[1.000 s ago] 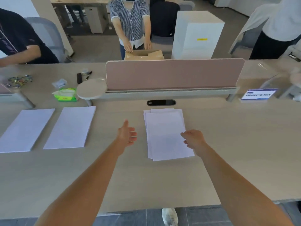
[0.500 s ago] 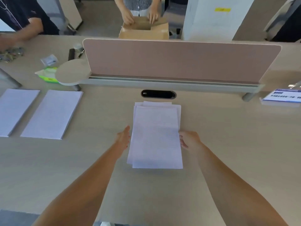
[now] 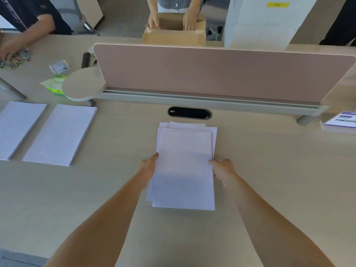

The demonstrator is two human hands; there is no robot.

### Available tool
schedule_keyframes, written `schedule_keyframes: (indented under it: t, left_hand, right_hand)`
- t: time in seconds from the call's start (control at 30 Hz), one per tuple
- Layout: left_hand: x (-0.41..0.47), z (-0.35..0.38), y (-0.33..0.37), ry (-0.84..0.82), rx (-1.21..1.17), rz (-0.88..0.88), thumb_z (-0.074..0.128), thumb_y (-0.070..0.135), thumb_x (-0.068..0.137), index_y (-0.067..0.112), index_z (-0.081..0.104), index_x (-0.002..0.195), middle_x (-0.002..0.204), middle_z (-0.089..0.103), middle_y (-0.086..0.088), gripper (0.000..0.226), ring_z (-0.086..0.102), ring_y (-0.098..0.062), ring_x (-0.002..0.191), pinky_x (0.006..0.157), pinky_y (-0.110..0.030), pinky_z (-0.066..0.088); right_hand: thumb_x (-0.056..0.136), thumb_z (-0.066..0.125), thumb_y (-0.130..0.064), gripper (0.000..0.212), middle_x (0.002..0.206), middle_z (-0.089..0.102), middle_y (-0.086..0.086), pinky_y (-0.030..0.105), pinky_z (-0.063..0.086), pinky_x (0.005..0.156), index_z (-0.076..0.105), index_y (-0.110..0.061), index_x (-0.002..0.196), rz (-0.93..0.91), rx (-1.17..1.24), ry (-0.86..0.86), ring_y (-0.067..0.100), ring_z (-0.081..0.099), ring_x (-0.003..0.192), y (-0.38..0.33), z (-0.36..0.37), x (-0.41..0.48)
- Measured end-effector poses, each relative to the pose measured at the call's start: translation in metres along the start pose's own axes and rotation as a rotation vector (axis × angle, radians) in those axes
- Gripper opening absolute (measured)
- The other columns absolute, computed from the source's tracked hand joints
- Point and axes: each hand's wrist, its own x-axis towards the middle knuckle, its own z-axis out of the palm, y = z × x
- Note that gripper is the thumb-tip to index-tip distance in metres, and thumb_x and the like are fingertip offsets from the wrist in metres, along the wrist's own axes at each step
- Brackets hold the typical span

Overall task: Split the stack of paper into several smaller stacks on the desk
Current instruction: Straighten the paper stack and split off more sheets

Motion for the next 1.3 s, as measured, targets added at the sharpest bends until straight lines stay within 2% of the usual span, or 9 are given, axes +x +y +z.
schedule_keyframes:
  t: [0.13,0.3,0.5,0.63,0.8,0.97,1.03,1.17,1.3]
  left_hand:
    - [-0.005,0.001,0.007,0.003,0.052,0.010,0.057,0.050,0.089,0.008,0.064,0.121,0.112,0.066,-0.008,0.054,0.062,-0.029,0.100,0.092,-0.038,0.049]
    - [-0.008,-0.002,0.011,-0.005,0.118,-0.003,0.052,0.054,0.092,0.014,0.059,0.092,0.101,0.061,-0.008,0.041,0.057,-0.026,0.087,0.079,-0.034,0.044]
    - [-0.009,-0.001,0.014,-0.076,0.028,-0.047,0.034,0.064,0.095,0.015,0.052,0.118,0.121,0.058,-0.010,0.057,0.056,-0.027,0.101,0.094,-0.038,0.042]
    - [-0.010,0.001,0.014,-0.093,0.097,-0.030,0.035,0.068,0.092,0.011,0.059,0.123,0.123,0.064,-0.007,0.070,0.060,-0.027,0.101,0.090,-0.036,0.045]
    - [-0.015,0.011,0.010,-0.063,0.161,0.012,0.037,0.065,0.093,0.006,0.049,0.142,0.149,0.044,-0.018,0.077,0.040,-0.035,0.140,0.115,-0.046,0.030]
    - [-0.012,0.007,0.005,-0.072,0.107,-0.005,0.042,0.080,0.071,0.017,0.055,0.137,0.142,0.054,-0.011,0.092,0.051,-0.030,0.131,0.112,-0.043,0.037]
    - [-0.001,0.004,-0.002,-0.061,0.050,-0.009,0.044,0.085,0.055,0.021,0.053,0.138,0.140,0.055,-0.005,0.105,0.053,-0.028,0.128,0.112,-0.047,0.038]
    - [0.007,0.004,-0.005,-0.056,0.016,-0.003,0.047,0.084,0.059,0.021,0.050,0.141,0.143,0.053,-0.004,0.103,0.052,-0.027,0.130,0.113,-0.047,0.037]
    - [0.018,0.002,-0.012,-0.042,0.011,-0.031,0.051,0.089,0.056,0.022,0.052,0.138,0.138,0.057,-0.001,0.107,0.055,-0.025,0.125,0.109,-0.045,0.040]
  right_hand:
    - [0.082,0.063,-0.022,0.023,0.063,0.058,0.007,0.031,0.042,0.061,0.057,-0.009,0.063,-0.005,-0.063,-0.008,0.028,0.058,0.066,-0.006,-0.002,0.002]
    - [0.075,0.060,-0.025,0.026,0.079,0.063,0.011,0.031,0.043,0.059,0.065,-0.003,0.087,0.002,-0.144,-0.013,0.029,0.058,0.067,-0.009,0.002,0.004]
    - [0.085,0.053,-0.015,0.015,0.076,0.054,0.005,0.027,0.042,0.058,0.055,-0.003,0.093,0.029,-0.234,0.002,0.023,0.054,0.065,-0.017,0.007,-0.005]
    - [0.079,0.052,-0.014,0.030,0.077,0.059,0.008,0.031,0.048,0.062,0.064,0.001,0.102,0.046,-0.238,-0.023,0.029,0.059,0.069,-0.020,0.011,-0.006]
    - [0.083,0.052,-0.015,0.023,0.074,0.053,0.003,0.027,0.042,0.059,0.058,-0.002,0.101,0.046,-0.289,-0.025,0.020,0.051,0.060,-0.017,0.013,-0.006]
    - [0.085,0.052,-0.016,0.040,0.096,0.060,0.008,0.028,0.046,0.060,0.057,-0.001,0.122,0.064,-0.367,-0.071,0.026,0.058,0.072,-0.020,0.019,-0.005]
    - [0.087,0.052,-0.017,0.032,0.089,0.059,0.007,0.026,0.044,0.057,0.057,-0.002,0.114,0.063,-0.389,-0.083,0.025,0.057,0.069,-0.021,0.022,-0.004]
    - [0.087,0.051,-0.019,0.016,0.073,0.052,0.003,0.027,0.043,0.059,0.052,-0.005,0.091,0.018,-0.426,-0.089,0.026,0.058,0.072,-0.025,0.028,-0.004]
    - [0.085,0.050,-0.020,0.019,0.069,0.050,0.005,0.025,0.036,0.050,0.046,-0.007,0.073,0.015,-0.424,-0.097,0.021,0.050,0.057,-0.024,0.031,-0.004]
